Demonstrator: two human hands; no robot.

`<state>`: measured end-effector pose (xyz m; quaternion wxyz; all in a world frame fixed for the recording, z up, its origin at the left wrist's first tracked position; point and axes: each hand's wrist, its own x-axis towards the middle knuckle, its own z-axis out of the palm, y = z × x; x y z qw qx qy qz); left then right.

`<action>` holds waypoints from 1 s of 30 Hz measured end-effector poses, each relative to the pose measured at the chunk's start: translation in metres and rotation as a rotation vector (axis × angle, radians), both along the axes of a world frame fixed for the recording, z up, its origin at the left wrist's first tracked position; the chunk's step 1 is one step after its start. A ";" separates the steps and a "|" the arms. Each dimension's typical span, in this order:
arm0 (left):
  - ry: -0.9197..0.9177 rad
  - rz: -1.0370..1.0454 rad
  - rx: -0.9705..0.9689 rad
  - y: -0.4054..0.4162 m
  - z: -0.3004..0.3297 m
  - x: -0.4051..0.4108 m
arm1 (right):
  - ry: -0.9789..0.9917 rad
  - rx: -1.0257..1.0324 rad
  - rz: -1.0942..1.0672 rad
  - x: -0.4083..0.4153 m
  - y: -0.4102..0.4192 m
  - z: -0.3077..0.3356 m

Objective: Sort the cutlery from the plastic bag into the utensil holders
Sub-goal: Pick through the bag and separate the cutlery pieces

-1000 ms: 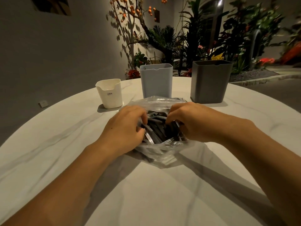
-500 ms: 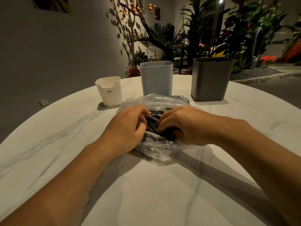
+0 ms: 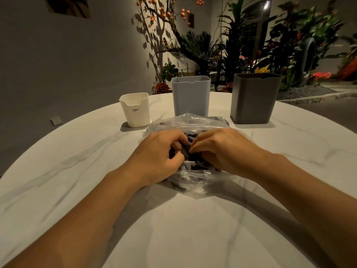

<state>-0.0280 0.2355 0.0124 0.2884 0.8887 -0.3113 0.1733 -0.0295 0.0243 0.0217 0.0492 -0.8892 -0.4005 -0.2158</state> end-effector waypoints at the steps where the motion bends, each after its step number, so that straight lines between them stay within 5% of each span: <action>1: 0.004 -0.008 0.017 0.000 0.000 0.001 | -0.007 -0.001 -0.009 0.001 0.000 -0.001; 10: 0.063 -0.042 -0.123 -0.004 0.002 -0.005 | 0.032 0.024 -0.075 0.003 0.003 -0.004; 16: 0.125 -0.025 -0.050 -0.004 -0.001 -0.005 | 0.183 0.049 -0.006 0.003 0.007 0.000; 30: 0.121 -0.013 0.047 -0.001 0.000 -0.008 | -0.200 0.022 0.031 0.004 0.006 -0.010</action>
